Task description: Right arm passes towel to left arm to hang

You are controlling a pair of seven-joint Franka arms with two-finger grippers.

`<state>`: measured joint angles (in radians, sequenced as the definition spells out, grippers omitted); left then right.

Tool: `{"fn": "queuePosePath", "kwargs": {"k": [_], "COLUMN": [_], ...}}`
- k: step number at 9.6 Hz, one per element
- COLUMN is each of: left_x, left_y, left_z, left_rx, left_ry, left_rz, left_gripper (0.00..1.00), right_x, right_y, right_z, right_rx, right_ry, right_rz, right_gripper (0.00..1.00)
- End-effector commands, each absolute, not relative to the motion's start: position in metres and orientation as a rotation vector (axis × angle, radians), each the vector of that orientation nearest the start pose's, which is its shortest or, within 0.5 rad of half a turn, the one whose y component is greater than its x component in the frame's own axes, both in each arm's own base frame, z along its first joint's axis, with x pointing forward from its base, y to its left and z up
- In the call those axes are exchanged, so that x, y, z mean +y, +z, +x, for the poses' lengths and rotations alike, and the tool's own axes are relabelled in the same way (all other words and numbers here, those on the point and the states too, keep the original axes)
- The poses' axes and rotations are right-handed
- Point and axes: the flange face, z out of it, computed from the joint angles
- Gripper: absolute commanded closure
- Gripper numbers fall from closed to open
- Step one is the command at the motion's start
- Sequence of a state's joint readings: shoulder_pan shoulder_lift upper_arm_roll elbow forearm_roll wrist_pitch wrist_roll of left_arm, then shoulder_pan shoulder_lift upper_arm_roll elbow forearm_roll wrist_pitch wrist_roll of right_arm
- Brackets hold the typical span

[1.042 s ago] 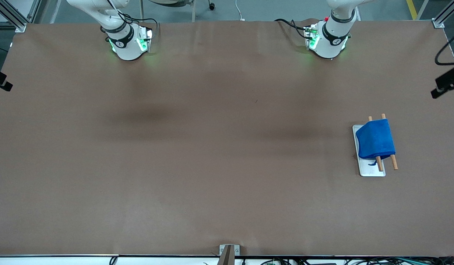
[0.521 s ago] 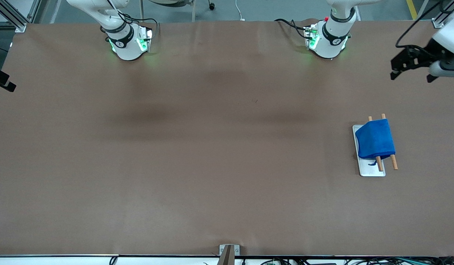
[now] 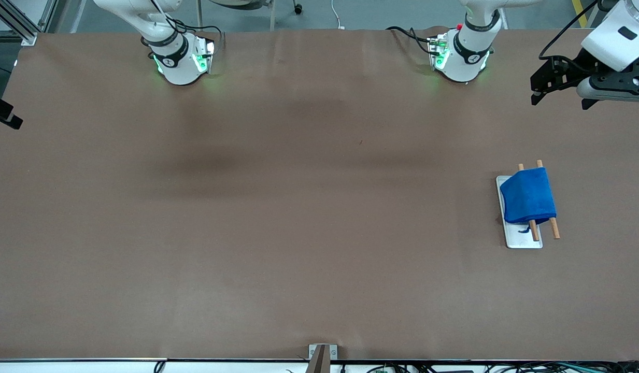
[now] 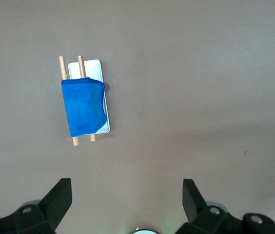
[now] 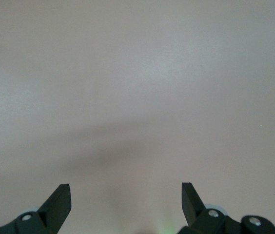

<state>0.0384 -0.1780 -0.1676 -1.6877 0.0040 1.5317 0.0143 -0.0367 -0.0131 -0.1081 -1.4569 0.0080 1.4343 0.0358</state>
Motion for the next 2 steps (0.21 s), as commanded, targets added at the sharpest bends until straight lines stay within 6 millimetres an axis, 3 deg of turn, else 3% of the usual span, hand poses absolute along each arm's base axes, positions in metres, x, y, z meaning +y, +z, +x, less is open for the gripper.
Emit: {"fn": "queuePosePath", "kwargs": {"k": [1,2], "left_x": [-0.0701,-0.0706], "left_y": [0.647,0.6486], "left_z": [0.5036,0.5077], "left_rx": [0.203,0.206], "left_ry": [0.036,0.038], "left_rz": [-3.112,-3.112], "left_gripper": [0.0,0.0], "right_x": [-0.0765,-0.0765], "right_y": [0.6725,0.6725], "right_z": [0.5273,0.5273], "right_rx": [0.289,0.289], "right_ry": [0.02,0.02], "right_rz": [-3.112,-3.112], "right_gripper": [0.0,0.0]}}
